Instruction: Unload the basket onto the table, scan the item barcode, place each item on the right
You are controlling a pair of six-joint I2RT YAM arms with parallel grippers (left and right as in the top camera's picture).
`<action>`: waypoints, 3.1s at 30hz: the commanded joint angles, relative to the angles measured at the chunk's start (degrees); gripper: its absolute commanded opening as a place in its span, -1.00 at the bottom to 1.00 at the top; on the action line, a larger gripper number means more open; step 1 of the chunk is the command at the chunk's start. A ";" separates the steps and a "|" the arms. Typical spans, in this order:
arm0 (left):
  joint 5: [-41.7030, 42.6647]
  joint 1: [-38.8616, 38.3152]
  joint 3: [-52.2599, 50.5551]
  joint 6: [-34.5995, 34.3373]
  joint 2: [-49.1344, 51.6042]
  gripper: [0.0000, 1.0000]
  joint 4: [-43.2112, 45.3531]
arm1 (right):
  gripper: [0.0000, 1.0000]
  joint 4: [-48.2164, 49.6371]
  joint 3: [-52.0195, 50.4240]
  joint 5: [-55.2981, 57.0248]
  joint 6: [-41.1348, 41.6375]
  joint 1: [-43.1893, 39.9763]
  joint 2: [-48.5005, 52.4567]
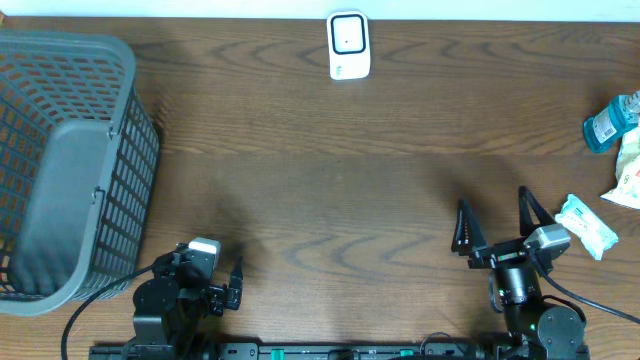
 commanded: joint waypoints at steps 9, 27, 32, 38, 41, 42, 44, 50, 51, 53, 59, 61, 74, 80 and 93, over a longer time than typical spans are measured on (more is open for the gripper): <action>0.68 -0.17 0.11 -0.52 -0.35 0.97 -0.07 | 0.99 -2.80 -5.53 9.03 -1.81 0.63 -0.55; 0.68 -0.17 0.11 -0.55 -0.35 0.98 -0.07 | 0.99 -11.76 -5.53 12.61 -10.38 0.61 -0.55; 0.68 -0.17 0.11 -0.52 -0.35 0.98 -0.07 | 0.98 -11.78 -5.53 12.28 -11.50 0.63 -0.55; 0.68 -0.17 0.11 -0.55 -0.35 0.98 -0.07 | 0.99 -11.74 -5.53 12.33 -11.21 1.09 -0.55; 0.68 -0.17 0.11 -0.52 -0.35 0.98 -0.04 | 0.99 -11.58 -5.53 12.28 -11.21 1.51 -0.55; 0.68 -0.17 0.11 -0.55 -0.35 0.98 -0.07 | 0.99 -11.61 -5.53 12.31 -11.21 1.38 -0.50; 0.68 -0.17 0.11 -0.55 -0.35 0.98 -0.07 | 0.99 -11.58 -5.53 12.31 -11.23 1.09 -0.50; 0.68 -0.17 0.11 -0.55 -0.35 0.98 -0.07 | 0.99 -11.58 -5.53 12.31 -11.21 1.09 -0.50; 0.68 -0.17 0.11 -0.55 -0.35 0.98 -0.07 | 0.99 -11.58 -5.53 12.31 -11.23 1.09 -0.50; 0.68 -0.17 0.11 -0.52 -0.35 0.98 -0.07 | 0.98 -11.58 -5.53 12.31 -11.21 1.09 -0.50; 0.68 -0.17 0.11 -0.55 -0.35 0.98 -0.07 | 0.98 -11.58 -5.53 12.31 -11.21 1.09 -0.50; 0.68 -0.17 0.11 -0.55 -0.35 0.98 -0.07 | 0.99 -11.58 -5.53 12.31 -11.21 1.09 -0.50; 0.11 -0.17 0.02 -0.52 -0.44 0.98 2.67 | 0.99 -11.58 -5.53 12.31 -11.21 1.09 -0.50; 0.28 -0.17 0.00 -0.52 -0.46 0.98 21.00 | 0.99 -11.58 -5.53 12.31 -11.23 1.09 -0.48; 0.28 -0.17 -7.08 -0.52 -0.46 0.98 35.71 | 0.99 -11.56 -5.53 12.31 -11.21 1.09 -0.46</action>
